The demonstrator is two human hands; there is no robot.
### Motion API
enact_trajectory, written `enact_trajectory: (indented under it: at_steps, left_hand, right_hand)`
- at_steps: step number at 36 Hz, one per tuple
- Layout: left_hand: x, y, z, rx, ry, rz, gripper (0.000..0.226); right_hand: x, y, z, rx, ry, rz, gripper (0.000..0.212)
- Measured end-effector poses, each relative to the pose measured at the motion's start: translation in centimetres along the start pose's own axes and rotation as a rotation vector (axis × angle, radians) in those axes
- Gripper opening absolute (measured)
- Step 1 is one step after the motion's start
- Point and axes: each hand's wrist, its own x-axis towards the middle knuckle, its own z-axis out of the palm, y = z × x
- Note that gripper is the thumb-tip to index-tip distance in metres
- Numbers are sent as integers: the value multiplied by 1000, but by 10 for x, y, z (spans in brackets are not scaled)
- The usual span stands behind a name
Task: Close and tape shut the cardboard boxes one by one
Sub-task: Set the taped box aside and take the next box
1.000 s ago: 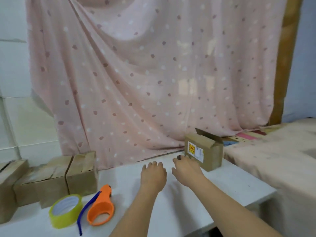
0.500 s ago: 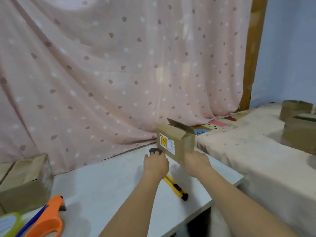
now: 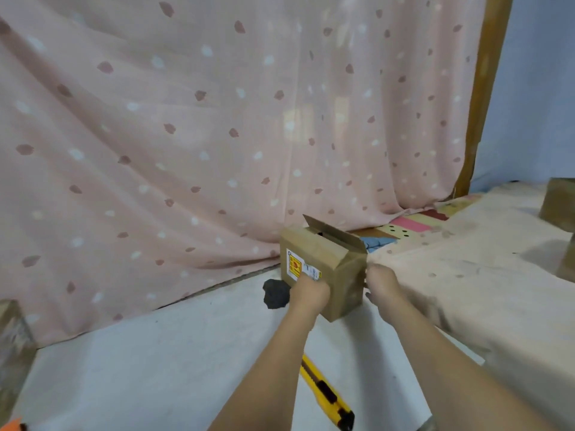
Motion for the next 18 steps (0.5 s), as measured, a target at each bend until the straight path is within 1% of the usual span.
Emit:
enact_trajectory:
  at_steps: [2, 3, 5, 8, 10, 13, 14, 16, 17, 18]
  left_hand:
    - [4, 7, 3, -227, 9, -87, 41]
    - [6, 10, 4, -303, 10, -116, 42]
    - [9, 12, 5, -404, 11, -119, 41]
    - [15, 9, 8, -418, 1, -115, 52]
    - [11, 12, 5, -414, -5, -105, 58]
    - [-9, 23, -13, -427, 36, -68, 49]
    - [-13, 23, -21, -448, 53, -62, 50]
    - [-17, 17, -39, -476, 71, -56, 70]
    - [-20, 13, -50, -485, 78, -63, 74]
    - [-25, 8, -61, -483, 89, -57, 70]
  right_hand:
    - [13, 1, 8, 70, 3, 3, 48]
    - [12, -1, 10, 51, 10, -12, 49]
    - [9, -5, 11, -12, 45, -42, 48]
    - [3, -6, 14, 50, 68, -44, 53]
    - [-4, -8, 19, 112, 36, -67, 54]
    - [-20, -16, 25, 170, 28, -124, 45]
    - [-25, -19, 27, 189, 19, -151, 41]
    - [-41, -28, 31, 215, -32, -173, 30]
    - [-50, -32, 33, 226, -74, -172, 28]
    - [-62, -37, 35, 238, -129, -164, 26]
